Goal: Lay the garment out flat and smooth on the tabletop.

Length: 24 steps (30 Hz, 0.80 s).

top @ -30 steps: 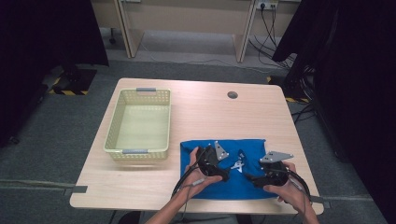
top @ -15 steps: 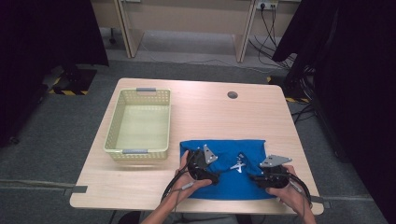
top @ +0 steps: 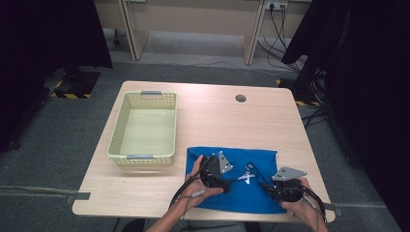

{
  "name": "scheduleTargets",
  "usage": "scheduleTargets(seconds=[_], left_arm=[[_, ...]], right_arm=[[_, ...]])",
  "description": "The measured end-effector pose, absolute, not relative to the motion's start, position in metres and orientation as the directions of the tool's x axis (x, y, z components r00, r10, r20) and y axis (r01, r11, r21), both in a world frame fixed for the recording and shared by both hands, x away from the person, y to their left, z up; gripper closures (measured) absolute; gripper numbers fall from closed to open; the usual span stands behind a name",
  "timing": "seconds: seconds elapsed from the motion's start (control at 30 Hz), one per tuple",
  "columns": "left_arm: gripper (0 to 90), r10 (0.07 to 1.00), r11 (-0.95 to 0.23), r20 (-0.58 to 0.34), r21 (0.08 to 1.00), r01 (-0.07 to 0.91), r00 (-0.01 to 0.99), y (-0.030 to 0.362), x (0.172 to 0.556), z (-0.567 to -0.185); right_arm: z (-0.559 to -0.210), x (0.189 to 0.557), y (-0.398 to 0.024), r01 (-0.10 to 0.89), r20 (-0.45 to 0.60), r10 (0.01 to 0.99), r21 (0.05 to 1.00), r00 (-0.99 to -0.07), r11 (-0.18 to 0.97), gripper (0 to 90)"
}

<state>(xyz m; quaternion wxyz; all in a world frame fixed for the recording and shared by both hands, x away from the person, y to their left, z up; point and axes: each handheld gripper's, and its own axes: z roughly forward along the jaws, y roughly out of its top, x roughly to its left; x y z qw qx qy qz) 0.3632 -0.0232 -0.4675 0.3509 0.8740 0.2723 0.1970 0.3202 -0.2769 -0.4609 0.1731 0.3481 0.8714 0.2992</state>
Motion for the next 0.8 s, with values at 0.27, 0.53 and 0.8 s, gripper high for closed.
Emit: scheduleTargets(seconds=[0.27, 0.53, 0.8], left_arm=[[55.2, 0.585, -0.598, 0.155, 0.746, 0.294, 0.796, -0.031, 0.373, -0.471], [77.6, 0.645, -0.525, 0.12, 0.787, 0.324, 0.755, -0.019, 0.386, -0.463], [78.3, 0.701, -0.482, 0.135, 0.813, 0.326, 0.7, -0.003, 0.403, -0.444]], right_arm=[[-0.462, 0.322, -0.279, 0.509, -0.08, 0.715, 0.647, -0.695, 0.567, 67.4], [-0.46, 0.325, -0.277, 0.498, -0.094, 0.718, 0.658, -0.69, 0.565, 70.7], [-0.43, 0.354, -0.274, 0.46, -0.17, 0.748, 0.695, -0.642, 0.552, 74.3]])
